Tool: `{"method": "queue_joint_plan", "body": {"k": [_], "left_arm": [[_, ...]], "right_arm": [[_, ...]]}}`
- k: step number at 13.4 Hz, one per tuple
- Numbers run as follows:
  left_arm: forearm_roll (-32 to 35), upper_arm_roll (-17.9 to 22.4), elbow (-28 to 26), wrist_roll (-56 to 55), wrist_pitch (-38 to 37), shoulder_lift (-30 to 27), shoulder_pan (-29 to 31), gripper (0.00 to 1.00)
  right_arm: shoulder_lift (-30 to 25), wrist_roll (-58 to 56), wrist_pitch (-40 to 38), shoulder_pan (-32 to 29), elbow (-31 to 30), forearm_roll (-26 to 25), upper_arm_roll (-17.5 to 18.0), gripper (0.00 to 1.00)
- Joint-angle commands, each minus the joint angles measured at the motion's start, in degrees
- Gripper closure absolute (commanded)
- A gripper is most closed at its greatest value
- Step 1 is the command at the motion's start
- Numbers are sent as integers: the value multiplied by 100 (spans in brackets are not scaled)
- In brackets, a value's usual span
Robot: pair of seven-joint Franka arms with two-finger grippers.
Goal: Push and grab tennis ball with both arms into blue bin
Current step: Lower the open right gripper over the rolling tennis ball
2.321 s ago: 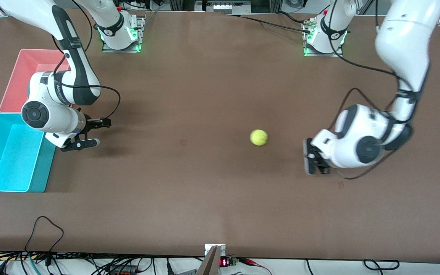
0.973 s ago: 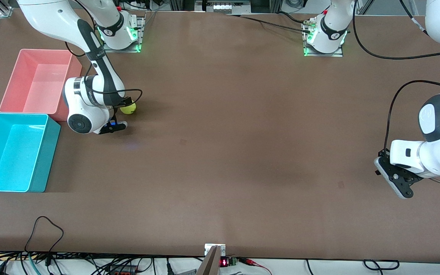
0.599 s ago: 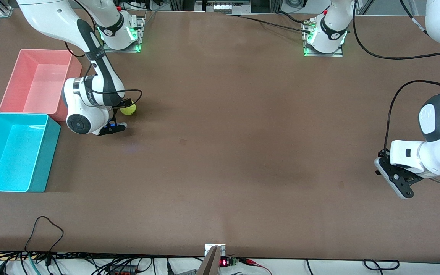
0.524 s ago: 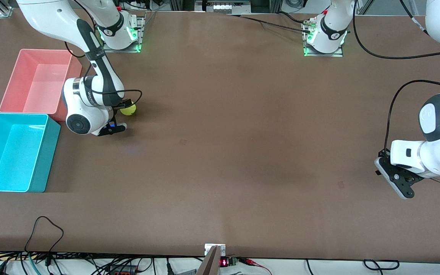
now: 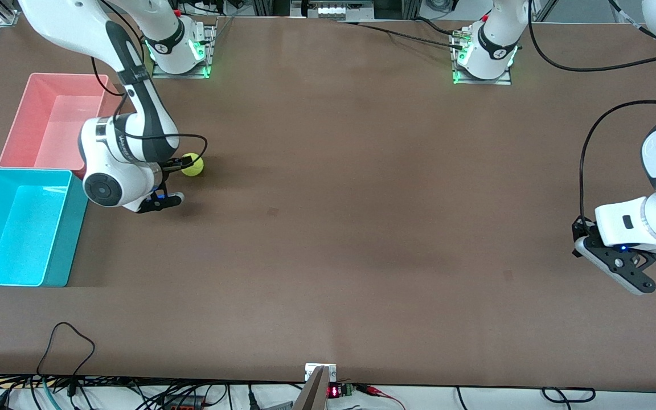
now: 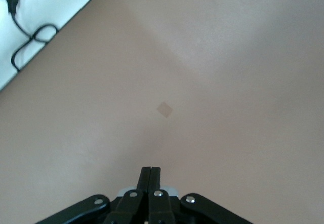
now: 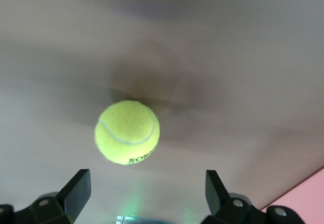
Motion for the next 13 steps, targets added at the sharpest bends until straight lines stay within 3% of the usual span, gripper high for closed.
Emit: {"method": "queue_joint_plan", "body": {"k": [1, 4, 5, 6, 8, 13], "left_arm": [[-237, -1, -10, -1122, -592, -189, -15, 100], [-652, 78, -18, -2187, -1217, -417, 20, 93], [-652, 78, -18, -2495, -1306, -505, 20, 76], [-652, 78, -36, -2655, -1342, -584, 29, 67], [-661, 78, -45, -2858, -1377, -725, 46, 0], [-608, 139, -36, -3016, -1553, -927, 81, 0]], "right_arm": [[-658, 72, 275, 60, -291, 6, 34, 0], [-1300, 19, 1354, 42, -1273, -3, 253, 0], [-1458, 10, 1889, 16, -1694, -12, 376, 0], [-1495, 10, 2312, 7, -1968, -20, 456, 0], [-1486, -7, 2780, 7, -2277, -20, 561, 0], [-1363, -271, 3238, -106, -2481, -282, 623, 0]]}}
